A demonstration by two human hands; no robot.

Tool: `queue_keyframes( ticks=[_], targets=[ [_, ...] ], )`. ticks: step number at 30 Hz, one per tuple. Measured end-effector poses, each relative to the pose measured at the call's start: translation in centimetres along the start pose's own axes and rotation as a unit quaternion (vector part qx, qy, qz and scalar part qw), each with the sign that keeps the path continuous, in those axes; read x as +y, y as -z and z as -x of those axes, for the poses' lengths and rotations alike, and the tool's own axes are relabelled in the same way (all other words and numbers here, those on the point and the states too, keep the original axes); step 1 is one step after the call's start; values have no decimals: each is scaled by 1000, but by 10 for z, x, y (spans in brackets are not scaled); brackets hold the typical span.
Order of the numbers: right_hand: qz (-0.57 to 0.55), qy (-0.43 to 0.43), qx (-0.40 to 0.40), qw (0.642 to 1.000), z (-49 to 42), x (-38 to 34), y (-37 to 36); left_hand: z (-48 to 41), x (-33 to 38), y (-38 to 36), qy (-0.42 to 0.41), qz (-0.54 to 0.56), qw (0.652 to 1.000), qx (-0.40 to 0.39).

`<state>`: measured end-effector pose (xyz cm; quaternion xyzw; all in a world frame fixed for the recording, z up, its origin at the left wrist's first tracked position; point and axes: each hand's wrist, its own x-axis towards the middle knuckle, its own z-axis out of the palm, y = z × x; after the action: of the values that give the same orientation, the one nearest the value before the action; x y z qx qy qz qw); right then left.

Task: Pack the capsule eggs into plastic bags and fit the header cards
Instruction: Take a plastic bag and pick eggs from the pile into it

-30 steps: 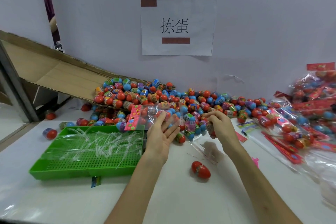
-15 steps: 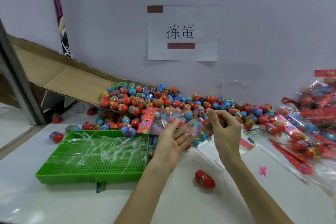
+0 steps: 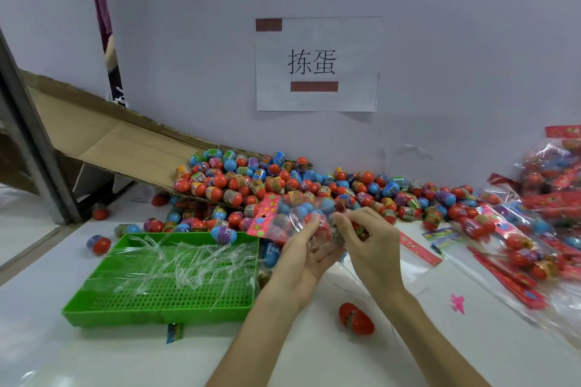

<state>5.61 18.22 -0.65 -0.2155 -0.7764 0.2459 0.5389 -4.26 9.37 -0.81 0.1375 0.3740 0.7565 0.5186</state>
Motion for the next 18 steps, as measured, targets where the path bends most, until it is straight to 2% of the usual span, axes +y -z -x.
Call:
queue_keyframes(
  ticks=[5,7,12,18],
  targets=[
    [-23,8,-75,997,1,0,-4,-3,7,8,-29,64,997,44],
    [-16,11,-82,996,3,0,-4,-2,8,8,-33,77,995,47],
    [-41,9,-48,998,4,-2,-3,2,7,2,-36,13,999,15],
    [-54,1,-103,993,3,-4,-4,4,9,0,-34,16,999,-2]
  ],
)
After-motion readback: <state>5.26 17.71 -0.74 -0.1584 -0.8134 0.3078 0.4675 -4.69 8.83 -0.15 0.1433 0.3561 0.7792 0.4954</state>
